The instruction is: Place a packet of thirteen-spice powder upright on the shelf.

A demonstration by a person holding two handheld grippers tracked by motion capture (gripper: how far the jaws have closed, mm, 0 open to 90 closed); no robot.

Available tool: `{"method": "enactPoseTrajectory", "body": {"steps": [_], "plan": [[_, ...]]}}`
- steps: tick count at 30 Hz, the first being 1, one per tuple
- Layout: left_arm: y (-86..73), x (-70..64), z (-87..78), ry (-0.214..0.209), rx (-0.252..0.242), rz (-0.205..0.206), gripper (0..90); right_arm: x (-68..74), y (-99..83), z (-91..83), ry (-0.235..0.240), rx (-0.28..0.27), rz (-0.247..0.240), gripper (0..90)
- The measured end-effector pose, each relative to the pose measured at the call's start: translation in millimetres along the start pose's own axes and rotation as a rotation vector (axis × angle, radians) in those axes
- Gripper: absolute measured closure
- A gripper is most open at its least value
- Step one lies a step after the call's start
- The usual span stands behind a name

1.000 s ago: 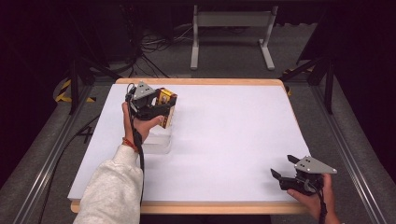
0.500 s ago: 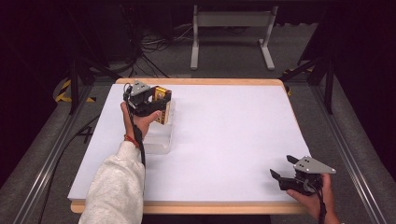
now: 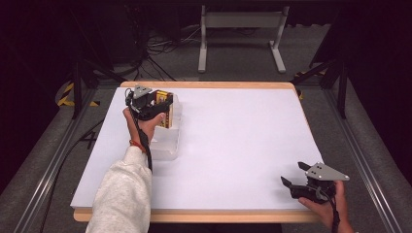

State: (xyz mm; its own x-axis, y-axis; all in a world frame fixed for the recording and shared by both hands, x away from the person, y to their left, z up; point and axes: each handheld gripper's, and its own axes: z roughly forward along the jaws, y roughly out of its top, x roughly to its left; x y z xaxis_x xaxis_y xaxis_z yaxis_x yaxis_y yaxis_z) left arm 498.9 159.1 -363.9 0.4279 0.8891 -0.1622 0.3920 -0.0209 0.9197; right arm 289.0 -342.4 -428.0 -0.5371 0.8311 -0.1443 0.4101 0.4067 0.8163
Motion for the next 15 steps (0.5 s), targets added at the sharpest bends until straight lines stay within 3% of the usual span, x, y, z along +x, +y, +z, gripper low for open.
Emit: {"method": "enactPoseTrajectory", "body": {"steps": [9,15], "plan": [[-0.8,3.1,-1.2,0.029,0.014,-0.019,31.1,0.5,0.2,0.5,0.002,0.001,-0.004,20.1],[0.0,4.3,-3.3,0.006,0.016,-0.023,26.9,0.9,0.3,0.8,0.006,0.006,-0.005,19.9]]}}
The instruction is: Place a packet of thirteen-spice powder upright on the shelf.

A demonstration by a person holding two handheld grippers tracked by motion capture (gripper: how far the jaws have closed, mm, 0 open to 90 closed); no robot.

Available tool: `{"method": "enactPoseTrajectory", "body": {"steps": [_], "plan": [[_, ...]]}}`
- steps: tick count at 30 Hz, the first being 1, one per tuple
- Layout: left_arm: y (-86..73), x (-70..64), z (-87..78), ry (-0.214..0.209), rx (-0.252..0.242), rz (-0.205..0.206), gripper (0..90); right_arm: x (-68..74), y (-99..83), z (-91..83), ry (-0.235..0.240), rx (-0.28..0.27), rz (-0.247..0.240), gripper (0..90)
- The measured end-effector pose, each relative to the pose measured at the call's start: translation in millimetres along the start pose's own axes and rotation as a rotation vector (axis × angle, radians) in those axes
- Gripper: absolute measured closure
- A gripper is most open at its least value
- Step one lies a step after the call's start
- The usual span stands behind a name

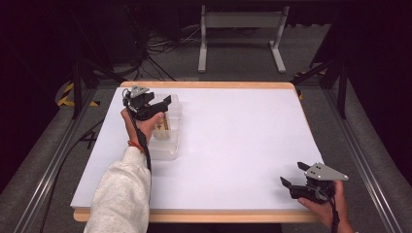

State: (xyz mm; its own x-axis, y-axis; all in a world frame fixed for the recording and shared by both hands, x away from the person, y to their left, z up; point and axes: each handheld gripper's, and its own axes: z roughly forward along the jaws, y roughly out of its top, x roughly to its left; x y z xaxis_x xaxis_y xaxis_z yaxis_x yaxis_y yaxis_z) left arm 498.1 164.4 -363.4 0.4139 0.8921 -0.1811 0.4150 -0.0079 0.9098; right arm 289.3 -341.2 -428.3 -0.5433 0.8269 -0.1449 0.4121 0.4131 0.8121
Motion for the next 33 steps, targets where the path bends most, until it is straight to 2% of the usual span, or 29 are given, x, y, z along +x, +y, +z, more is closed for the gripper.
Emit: {"method": "enactPoseTrajectory", "body": {"steps": [1,9,13,17,19,21,26,33], "plan": [[-0.1,0.5,-0.8,-0.012,-0.004,-0.004,27.2,0.0,0.0,0.1,0.000,0.001,0.000,19.9],[1.1,-1.8,-3.9,-0.023,0.012,0.015,26.6,0.1,0.1,0.1,-0.001,0.002,0.001,19.9],[1.4,-5.2,-6.9,-0.020,0.041,0.050,25.1,0.4,0.3,0.0,-0.002,0.001,-0.003,19.9],[2.7,-5.4,-14.4,-0.024,0.027,0.059,24.8,0.8,0.5,-0.1,-0.001,0.000,-0.003,19.9],[2.9,-6.0,-18.4,-0.018,0.029,0.070,24.7,0.9,0.8,-0.3,-0.001,-0.002,-0.001,19.9],[2.0,-7.0,-21.9,-0.035,0.034,0.084,24.4,1.3,1.0,-0.2,0.001,-0.001,-0.003,19.9],[-3.1,-9.7,-30.8,-0.041,0.042,0.110,22.9,1.5,1.1,-0.7,-0.001,-0.002,0.000,19.9],[-2.9,-13.7,-39.0,-0.033,0.032,0.144,20.7,0.9,1.3,-1.1,-0.003,-0.004,0.002,19.9]]}}
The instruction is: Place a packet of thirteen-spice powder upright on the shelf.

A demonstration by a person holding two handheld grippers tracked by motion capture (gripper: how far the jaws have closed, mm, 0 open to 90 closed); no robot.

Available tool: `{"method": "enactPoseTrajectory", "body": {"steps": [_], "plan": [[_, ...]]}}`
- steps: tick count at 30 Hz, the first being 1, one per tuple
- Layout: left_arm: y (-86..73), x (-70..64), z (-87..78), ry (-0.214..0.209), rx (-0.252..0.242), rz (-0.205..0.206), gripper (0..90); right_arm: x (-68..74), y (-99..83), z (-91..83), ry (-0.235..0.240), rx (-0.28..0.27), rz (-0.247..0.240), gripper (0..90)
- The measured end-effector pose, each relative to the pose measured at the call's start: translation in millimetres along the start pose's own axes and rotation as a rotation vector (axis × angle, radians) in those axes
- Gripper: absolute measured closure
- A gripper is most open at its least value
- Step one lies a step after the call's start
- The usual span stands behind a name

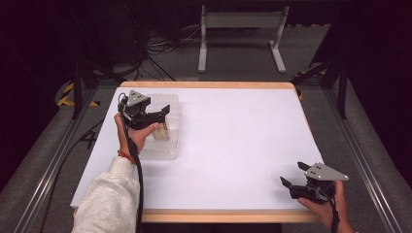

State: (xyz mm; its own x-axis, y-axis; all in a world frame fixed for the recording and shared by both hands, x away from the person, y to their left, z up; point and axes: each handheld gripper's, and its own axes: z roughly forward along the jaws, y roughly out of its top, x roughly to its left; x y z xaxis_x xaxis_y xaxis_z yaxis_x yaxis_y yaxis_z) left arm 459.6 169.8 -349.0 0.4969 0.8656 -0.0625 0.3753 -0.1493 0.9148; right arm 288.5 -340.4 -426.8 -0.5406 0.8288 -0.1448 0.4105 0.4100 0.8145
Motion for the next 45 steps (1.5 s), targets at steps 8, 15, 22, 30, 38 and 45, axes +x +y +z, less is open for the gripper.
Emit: {"method": "enactPoseTrajectory", "body": {"steps": [8,15,22,30,38,45], "plan": [[-0.5,-9.1,-10.6,-0.022,-0.010,0.031,16.9,0.2,0.1,0.2,0.000,0.002,-0.002,19.9],[-4.7,-18.0,-21.8,-0.063,-0.016,0.072,13.0,-1.0,0.2,-1.1,-0.006,-0.006,0.005,19.8],[-8.8,-26.1,-28.6,-0.073,0.005,0.123,10.3,-0.5,1.1,-1.0,-0.004,-0.007,-0.002,19.8],[-12.7,-36.3,-38.4,-0.091,0.017,0.171,9.0,-0.6,1.3,-1.7,-0.003,-0.011,-0.003,19.8],[-19.8,-45.6,-51.0,-0.114,0.008,0.219,9.0,-0.9,1.3,-1.1,-0.003,-0.009,-0.003,19.7],[-26.9,-57.2,-60.7,-0.154,0.027,0.291,8.6,0.0,1.6,-0.7,-0.005,-0.004,-0.007,19.6]]}}
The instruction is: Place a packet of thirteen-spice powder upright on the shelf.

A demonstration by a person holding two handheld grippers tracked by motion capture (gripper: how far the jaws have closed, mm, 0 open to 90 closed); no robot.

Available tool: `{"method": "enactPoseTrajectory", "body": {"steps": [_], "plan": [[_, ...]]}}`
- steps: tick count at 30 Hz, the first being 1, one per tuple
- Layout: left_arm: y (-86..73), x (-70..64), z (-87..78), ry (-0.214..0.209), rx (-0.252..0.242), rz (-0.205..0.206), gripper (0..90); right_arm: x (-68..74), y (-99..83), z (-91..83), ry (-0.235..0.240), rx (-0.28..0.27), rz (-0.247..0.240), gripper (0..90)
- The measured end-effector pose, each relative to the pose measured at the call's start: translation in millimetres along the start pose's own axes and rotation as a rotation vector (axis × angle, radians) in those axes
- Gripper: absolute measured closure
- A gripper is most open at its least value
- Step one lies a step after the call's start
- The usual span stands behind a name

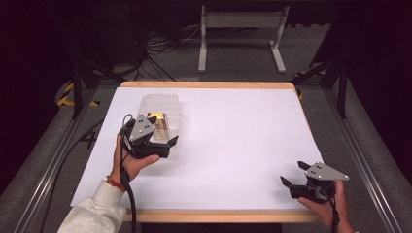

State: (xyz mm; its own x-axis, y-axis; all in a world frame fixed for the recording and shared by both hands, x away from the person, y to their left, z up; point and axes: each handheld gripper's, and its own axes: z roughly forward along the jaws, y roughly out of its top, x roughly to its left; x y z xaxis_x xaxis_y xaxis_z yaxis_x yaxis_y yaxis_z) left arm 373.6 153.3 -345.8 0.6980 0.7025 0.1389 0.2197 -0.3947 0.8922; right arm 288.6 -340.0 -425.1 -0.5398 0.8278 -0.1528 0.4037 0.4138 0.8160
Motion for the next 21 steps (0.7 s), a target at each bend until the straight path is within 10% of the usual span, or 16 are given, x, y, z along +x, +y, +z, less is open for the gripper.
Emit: {"method": "enactPoseTrajectory", "body": {"steps": [21], "plan": [[-26.2,-32.5,-13.0,-0.072,0.069,0.138,7.7,-0.2,-0.3,0.4,0.000,0.000,0.003,19.4]]}}
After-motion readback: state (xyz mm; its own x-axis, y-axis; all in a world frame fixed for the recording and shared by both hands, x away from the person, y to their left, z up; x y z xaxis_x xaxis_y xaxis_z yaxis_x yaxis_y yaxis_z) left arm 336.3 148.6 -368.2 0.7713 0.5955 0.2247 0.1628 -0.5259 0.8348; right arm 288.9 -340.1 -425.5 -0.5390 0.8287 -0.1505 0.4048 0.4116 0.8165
